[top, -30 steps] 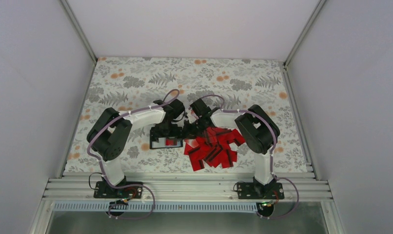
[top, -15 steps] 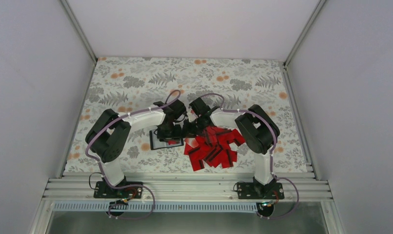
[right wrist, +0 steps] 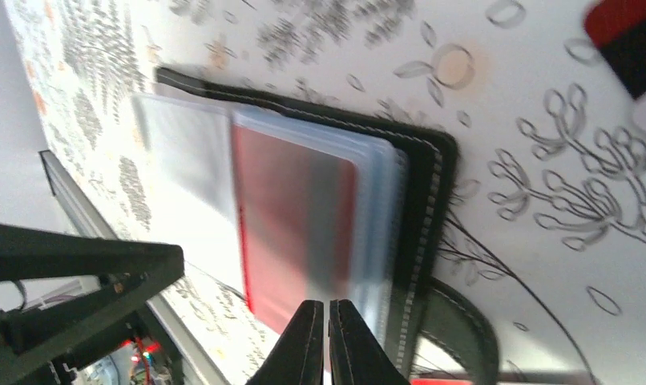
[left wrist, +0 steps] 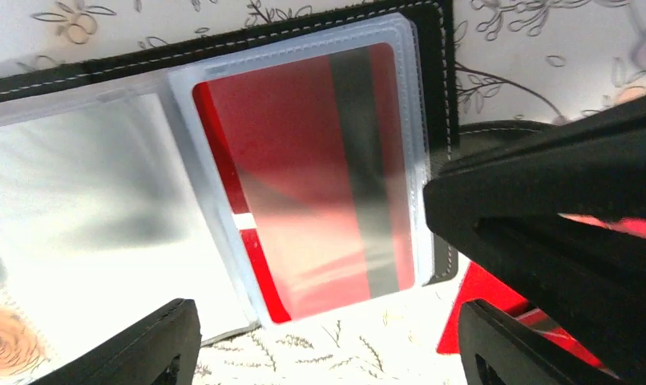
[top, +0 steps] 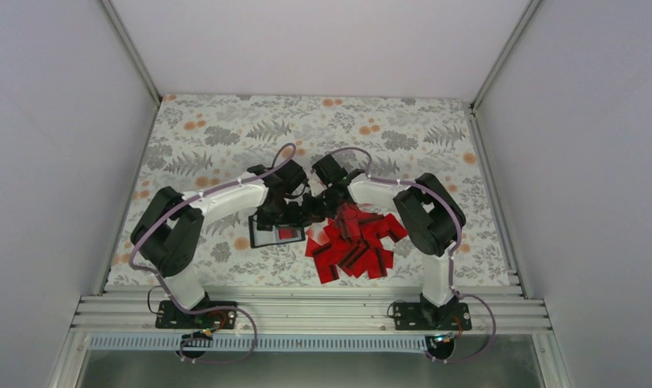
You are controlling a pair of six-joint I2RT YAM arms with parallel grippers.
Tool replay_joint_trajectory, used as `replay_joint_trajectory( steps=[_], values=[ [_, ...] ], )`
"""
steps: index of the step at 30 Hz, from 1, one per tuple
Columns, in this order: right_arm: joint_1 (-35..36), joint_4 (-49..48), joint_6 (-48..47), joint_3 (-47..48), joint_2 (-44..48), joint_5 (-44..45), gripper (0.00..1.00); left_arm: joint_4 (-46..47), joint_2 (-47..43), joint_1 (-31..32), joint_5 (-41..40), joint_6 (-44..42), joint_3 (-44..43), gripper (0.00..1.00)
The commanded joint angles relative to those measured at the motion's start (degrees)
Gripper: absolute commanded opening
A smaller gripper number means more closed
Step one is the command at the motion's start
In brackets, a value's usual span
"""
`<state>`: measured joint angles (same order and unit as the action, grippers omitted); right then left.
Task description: Put the credit cards into the card holder
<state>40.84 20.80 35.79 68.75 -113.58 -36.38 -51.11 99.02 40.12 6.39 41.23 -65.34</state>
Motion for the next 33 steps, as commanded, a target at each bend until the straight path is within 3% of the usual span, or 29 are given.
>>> replay_joint_trajectory(
  steps=[1, 4, 7, 12, 15, 24, 33],
  values=[
    [0.6, 4.0, -2.8, 3.8, 1.4, 2.1, 0.04, 1.0, -6.5, 0.5, 0.8, -1.9, -0.7, 0.79],
    [0.6, 5.4, -3.4, 4.9, 2.2, 1.9, 0.04, -0.3, -9.7, 0.4, -1.2, -2.8, 0.6, 0.72],
    [0.6, 5.2, -3.4, 5.1, 3.3, 0.8, 0.05, 0.2, -12.9, -0.4, -3.2, -4.2, 3.8, 0.56],
    [0.6, 3.8, -2.4, 4.6, 2.4, -1.4, 0.21, 3.7, -15.3, -3.0, -2.6, -5.3, 10.8, 0.33],
    [0.4, 3.1, -1.9, 4.2, 1.4, -2.5, 0.24, 6.6, -15.4, -4.5, -0.7, -6.2, 13.9, 0.18],
    [0.4, 0.2, -0.6, 2.6, 0.2, -4.8, 0.20, 14.9, -12.8, -7.4, 4.9, -7.9, 16.3, 0.10],
    [0.4, -0.2, -0.6, 0.9, -0.6, -4.0, 0.18, 16.3, -8.2, -9.4, 6.0, -10.0, 15.5, 0.06]
  ],
)
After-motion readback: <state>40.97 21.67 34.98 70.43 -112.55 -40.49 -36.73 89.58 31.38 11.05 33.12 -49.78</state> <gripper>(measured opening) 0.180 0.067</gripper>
